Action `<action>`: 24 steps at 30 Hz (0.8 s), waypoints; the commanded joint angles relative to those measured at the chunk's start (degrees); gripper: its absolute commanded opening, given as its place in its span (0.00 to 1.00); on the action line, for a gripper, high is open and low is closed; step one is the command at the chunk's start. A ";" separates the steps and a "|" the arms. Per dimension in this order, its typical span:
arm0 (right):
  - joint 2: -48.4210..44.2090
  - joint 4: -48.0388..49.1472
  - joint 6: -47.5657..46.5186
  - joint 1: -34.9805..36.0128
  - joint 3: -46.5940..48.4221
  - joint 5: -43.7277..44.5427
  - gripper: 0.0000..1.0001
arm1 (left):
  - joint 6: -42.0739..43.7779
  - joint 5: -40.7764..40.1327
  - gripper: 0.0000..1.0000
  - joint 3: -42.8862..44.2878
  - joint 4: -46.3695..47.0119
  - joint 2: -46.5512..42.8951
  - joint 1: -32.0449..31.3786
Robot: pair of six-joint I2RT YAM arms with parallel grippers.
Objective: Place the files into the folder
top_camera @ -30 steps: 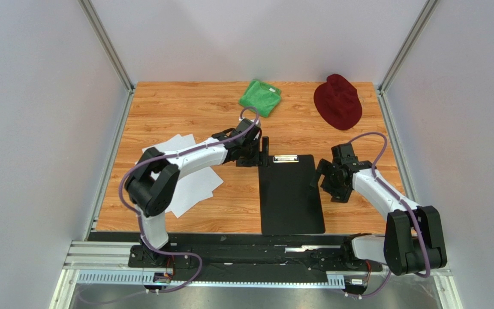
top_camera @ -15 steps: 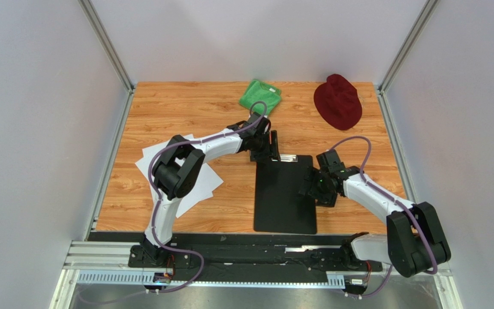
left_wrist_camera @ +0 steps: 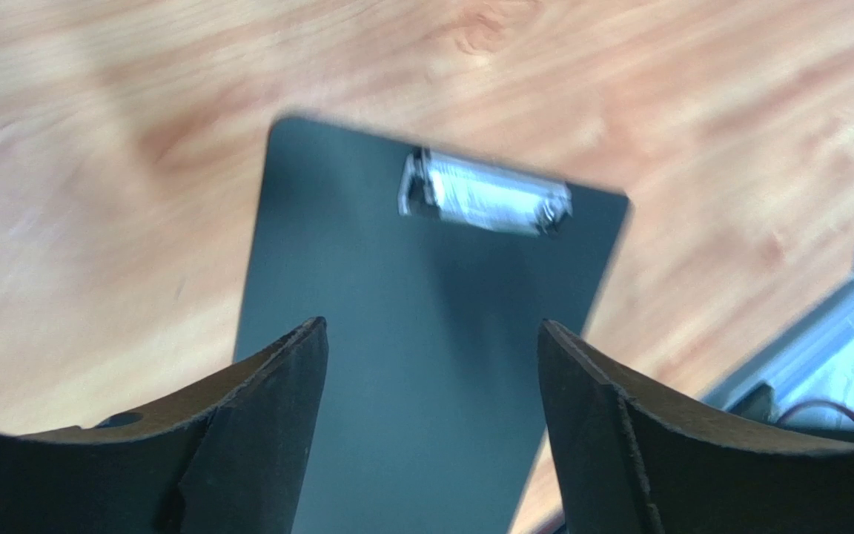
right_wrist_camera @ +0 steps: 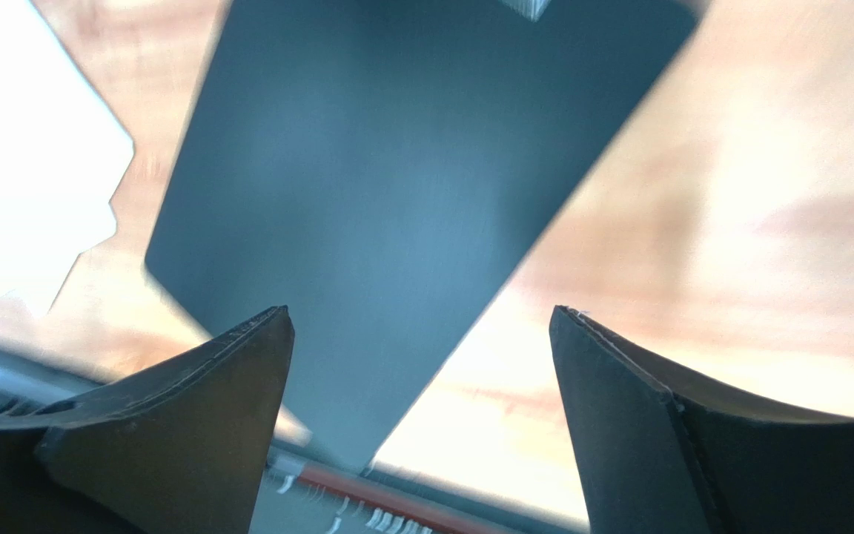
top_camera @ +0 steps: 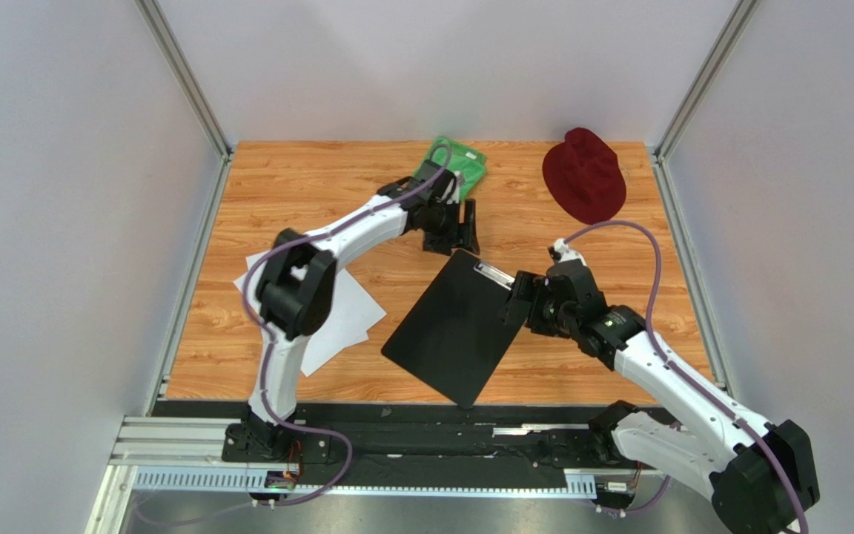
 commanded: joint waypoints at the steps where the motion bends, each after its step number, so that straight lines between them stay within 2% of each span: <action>1: 8.05 3.56 -17.46 -0.50 8.35 9.08 0.84 | 4.14 -0.80 0.79 -10.36 3.97 -20.33 1.01; 2: 13.91 3.39 -19.57 -0.77 13.24 9.87 0.82 | 4.05 -1.24 0.79 -15.09 4.24 -25.15 0.92; 4: 19.91 2.42 -26.06 -1.82 18.81 12.69 0.79 | 3.00 -0.63 0.78 -20.29 5.37 -29.57 1.01; 6: 28.53 1.47 -34.04 -2.96 26.16 8.59 0.70 | -0.24 3.74 0.76 -31.18 12.36 -36.16 0.74; 8: 35.37 1.11 -37.41 -5.07 29.97 4.19 0.67 | -4.27 4.99 0.75 -41.18 16.61 -40.73 -0.31; 11: 42.67 -0.56 -42.52 -6.92 36.31 0.74 0.64 | -7.10 4.30 0.72 -47.02 19.88 -40.06 -3.82; 15: 49.20 -2.84 -44.02 -8.42 40.97 -6.72 0.66 | -7.64 2.82 0.70 -45.73 18.84 -34.08 -9.78; 18: 52.10 -3.20 -44.90 -8.42 41.77 -9.53 0.66 | -8.25 0.52 0.69 -43.44 17.42 -29.60 -11.29; 24: 55.54 -2.50 -41.48 -8.15 41.07 -6.49 0.66 | -10.54 0.25 0.69 -38.87 15.31 -20.81 -11.39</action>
